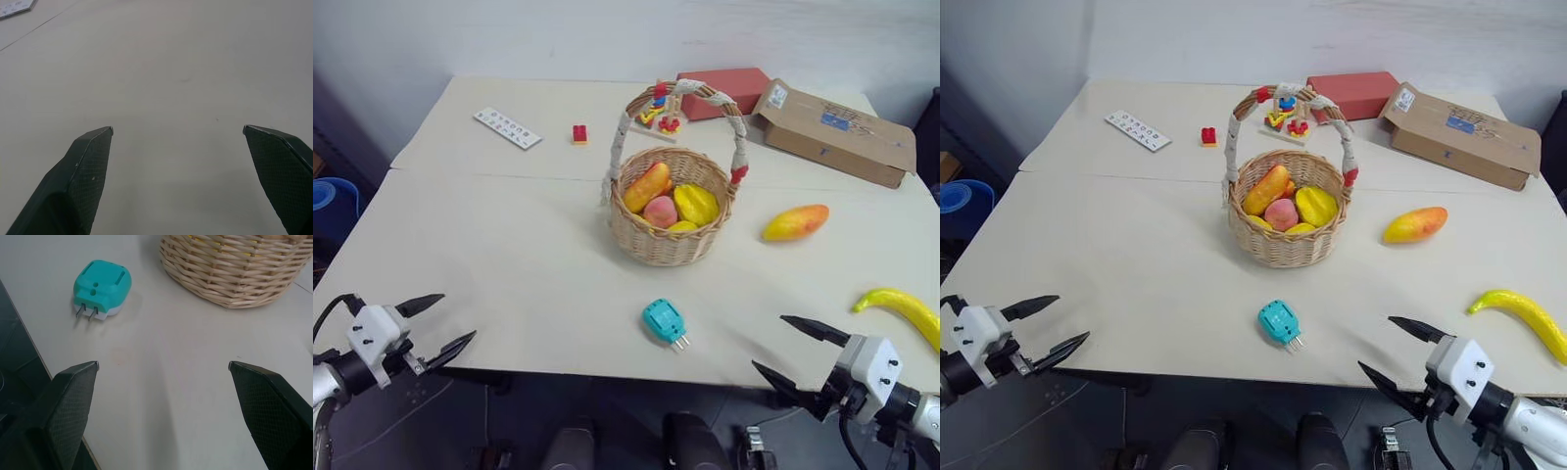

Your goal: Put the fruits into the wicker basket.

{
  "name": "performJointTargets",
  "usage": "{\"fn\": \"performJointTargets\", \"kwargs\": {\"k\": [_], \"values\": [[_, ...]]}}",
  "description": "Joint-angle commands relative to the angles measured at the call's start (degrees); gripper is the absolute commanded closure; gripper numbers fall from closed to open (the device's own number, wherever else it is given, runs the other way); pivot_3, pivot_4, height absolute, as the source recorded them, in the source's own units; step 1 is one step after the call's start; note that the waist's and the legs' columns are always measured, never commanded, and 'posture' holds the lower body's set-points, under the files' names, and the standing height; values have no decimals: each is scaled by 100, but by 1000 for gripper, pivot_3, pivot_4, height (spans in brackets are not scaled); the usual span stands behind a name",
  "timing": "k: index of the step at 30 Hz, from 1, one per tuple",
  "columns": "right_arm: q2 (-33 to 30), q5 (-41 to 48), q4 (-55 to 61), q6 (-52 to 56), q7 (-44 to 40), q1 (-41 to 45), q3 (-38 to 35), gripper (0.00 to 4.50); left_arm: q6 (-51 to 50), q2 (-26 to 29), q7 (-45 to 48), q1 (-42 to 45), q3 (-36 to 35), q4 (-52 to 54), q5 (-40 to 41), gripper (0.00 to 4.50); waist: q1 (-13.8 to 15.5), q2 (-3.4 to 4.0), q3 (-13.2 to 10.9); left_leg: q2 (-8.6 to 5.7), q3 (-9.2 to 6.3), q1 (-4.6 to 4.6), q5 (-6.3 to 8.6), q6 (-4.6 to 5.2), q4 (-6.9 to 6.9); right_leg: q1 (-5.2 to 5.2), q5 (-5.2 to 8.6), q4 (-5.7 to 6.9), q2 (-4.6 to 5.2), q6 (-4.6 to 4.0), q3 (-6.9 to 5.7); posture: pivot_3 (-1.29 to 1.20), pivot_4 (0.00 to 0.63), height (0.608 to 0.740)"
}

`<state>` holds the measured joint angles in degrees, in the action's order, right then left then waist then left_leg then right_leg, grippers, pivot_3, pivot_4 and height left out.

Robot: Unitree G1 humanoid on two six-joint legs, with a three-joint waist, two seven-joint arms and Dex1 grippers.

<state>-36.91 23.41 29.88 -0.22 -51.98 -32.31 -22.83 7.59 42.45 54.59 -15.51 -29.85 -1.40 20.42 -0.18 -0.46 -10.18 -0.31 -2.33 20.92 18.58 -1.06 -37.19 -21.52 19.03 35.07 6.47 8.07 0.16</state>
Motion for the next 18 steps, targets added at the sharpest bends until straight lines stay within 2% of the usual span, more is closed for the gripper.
{"fn": "performJointTargets", "kwargs": {"k": [1, 11, 16, 18], "values": [[59, 48, -45, -215, -46, -62, -179, 66, 78, 78, 74, 32, 1, -74, 27, 0, -3, 0, 0, 2, 0, -1, 0, 0, 0, 0, 0, 0, -1, 0, 0, 0, 150, 740], [139, 7, -359, -498, -13, 54, -118, 66, -765, 369, 829, 122, 141, 43, 654, 0, 5, 0, 0, 3, -2, -5, 0, -1, 1, 0, 0, 7, 5, -1, 0, 0, 150, 740], [280, 246, -233, -383, -51, -108, -39, 66, -988, 379, 1032, 210, 174, 408, 907, 0, 6, 0, 0, 6, -5, -4, 0, -2, 2, 0, 0, 6, 9, -2, 3, 0, 150, 740], [284, 444, -155, -235, -104, -76, 43, 66, -1465, 529, 1314, 116, 305, 715, 1167, 0, 4, 0, 0, 6, -4, -4, 0, -2, 1, 0, 0, 7, 8, -2, 3, 0, 150, 740]]}}
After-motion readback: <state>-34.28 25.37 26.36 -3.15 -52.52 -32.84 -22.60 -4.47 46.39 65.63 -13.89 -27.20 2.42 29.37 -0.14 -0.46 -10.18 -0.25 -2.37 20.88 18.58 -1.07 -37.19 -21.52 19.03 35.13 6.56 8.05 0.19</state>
